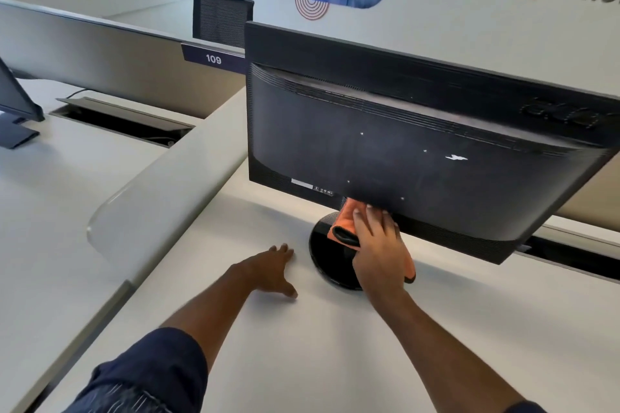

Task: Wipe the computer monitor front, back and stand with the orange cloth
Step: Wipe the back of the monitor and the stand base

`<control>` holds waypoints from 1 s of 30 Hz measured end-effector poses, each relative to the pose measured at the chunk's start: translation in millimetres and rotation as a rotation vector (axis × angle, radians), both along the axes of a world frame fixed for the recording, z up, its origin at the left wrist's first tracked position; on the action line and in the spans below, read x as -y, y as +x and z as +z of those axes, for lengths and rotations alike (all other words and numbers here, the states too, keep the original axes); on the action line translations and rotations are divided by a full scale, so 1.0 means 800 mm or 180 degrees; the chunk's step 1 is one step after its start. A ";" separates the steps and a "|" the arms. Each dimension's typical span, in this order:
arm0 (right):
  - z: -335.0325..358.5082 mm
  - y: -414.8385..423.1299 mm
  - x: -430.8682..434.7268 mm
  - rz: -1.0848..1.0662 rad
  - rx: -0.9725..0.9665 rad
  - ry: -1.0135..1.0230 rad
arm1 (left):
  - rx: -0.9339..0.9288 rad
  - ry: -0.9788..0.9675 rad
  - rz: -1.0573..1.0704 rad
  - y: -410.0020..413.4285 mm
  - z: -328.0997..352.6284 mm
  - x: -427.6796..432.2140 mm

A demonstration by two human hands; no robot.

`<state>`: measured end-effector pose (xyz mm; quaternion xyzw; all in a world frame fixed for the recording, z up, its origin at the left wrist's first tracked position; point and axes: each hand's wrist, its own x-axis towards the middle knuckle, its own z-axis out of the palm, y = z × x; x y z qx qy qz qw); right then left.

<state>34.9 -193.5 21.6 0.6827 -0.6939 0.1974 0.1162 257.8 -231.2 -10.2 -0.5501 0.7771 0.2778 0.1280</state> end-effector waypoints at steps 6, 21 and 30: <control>0.001 -0.010 0.001 -0.0017 0.0313 0.0134 | 0.0347 -0.0020 -0.0031 -0.030 -0.007 -0.018; -0.007 -0.035 0.010 0.0309 -0.0184 -0.0151 | 0.0362 -0.0418 0.0131 -0.046 -0.049 -0.044; -0.003 -0.025 0.018 0.0367 -0.0202 -0.0188 | 0.0418 -0.0471 0.0102 -0.045 -0.050 -0.045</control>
